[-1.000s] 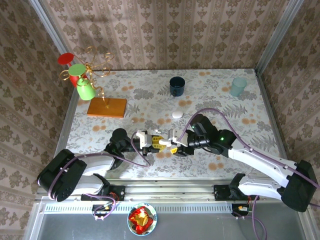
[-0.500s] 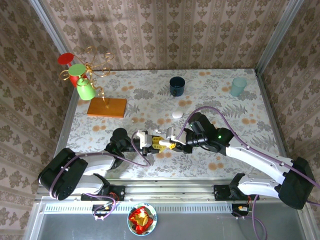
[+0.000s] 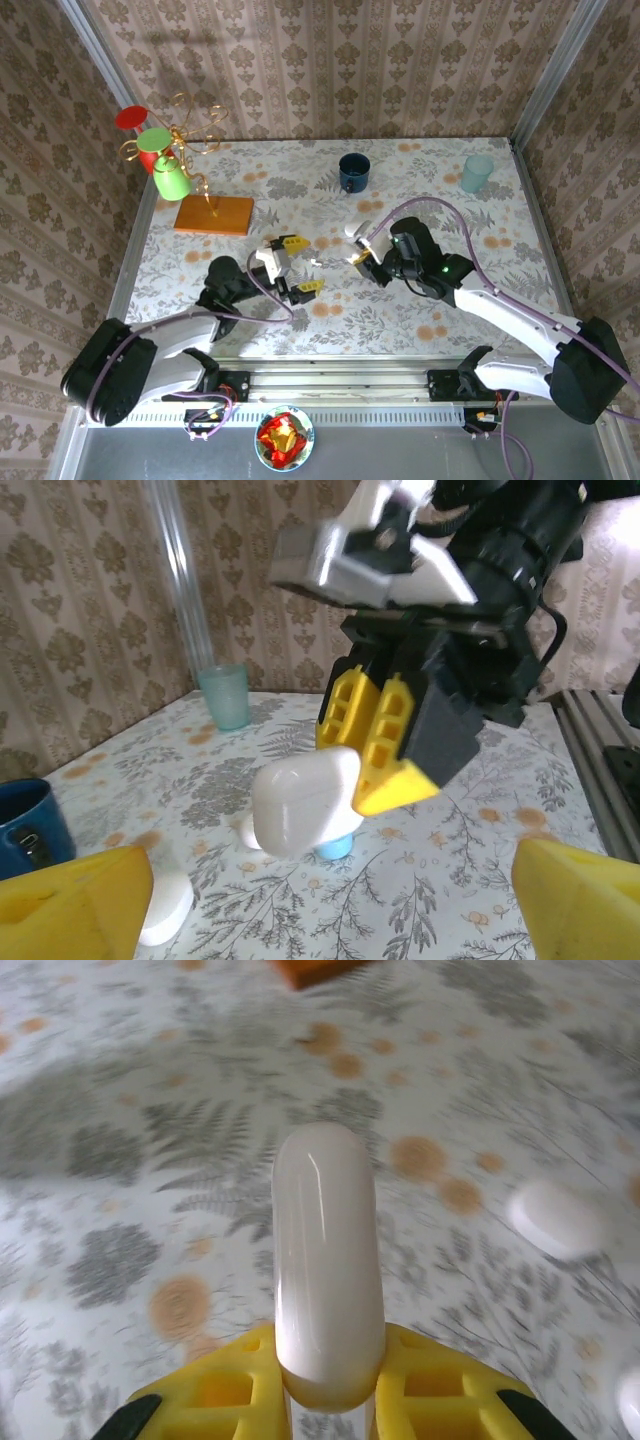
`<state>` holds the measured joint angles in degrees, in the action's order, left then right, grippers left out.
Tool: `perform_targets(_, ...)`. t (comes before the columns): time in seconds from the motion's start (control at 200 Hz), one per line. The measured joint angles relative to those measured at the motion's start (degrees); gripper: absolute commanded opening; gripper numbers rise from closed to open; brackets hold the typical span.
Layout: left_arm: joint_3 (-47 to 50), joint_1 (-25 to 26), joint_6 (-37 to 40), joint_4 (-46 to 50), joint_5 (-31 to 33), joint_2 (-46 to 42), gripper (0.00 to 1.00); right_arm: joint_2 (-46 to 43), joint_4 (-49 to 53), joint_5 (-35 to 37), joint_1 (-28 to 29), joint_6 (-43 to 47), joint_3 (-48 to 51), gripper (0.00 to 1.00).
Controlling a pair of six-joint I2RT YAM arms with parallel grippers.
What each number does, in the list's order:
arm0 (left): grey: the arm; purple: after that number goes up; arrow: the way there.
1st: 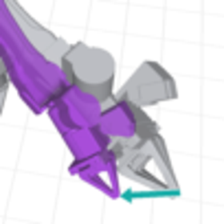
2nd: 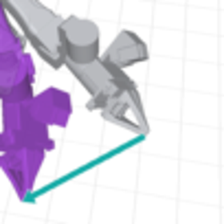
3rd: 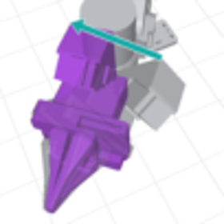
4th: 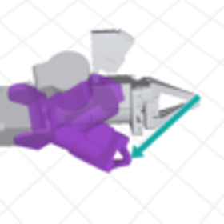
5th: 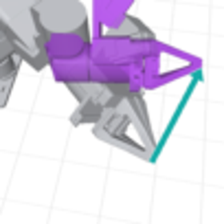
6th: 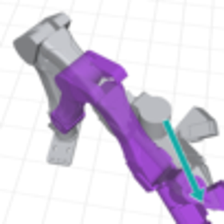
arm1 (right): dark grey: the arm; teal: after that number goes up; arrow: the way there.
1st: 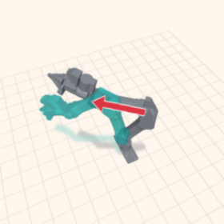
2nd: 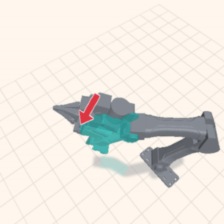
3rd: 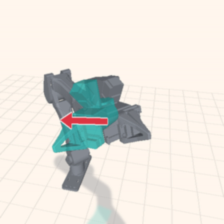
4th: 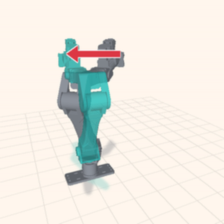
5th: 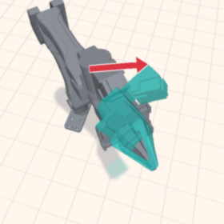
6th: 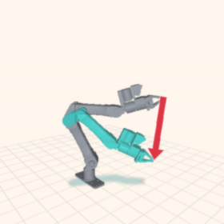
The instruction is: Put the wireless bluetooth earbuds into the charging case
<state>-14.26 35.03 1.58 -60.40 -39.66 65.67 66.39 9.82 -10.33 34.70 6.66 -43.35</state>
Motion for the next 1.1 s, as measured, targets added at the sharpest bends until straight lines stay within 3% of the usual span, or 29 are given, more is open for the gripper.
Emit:
perform_targets(0.325, -0.02, 0.00, 6.25, 13.84, 7.50, -4.76, 1.00, 6.19, 0.33, 5.31, -6.86, -22.86, 0.57, 0.20)
perform_targets(0.775, -0.02, 0.00, 8.61, 18.49, 9.16, -4.79, 1.00, 22.93, 0.66, -1.77, -7.72, -31.08, -1.22, 0.26)
perform_targets(0.935, -0.02, -0.63, 8.72, 18.38, 9.51, -4.22, 1.00, 23.34, 2.10, -0.87, -7.78, -31.01, -2.36, 0.50)
perform_targets(1.1, -0.02, -1.70, 8.52, 18.36, 9.53, -1.81, 1.00, 20.59, 5.77, 2.08, -7.82, -28.59, -4.52, 0.64)
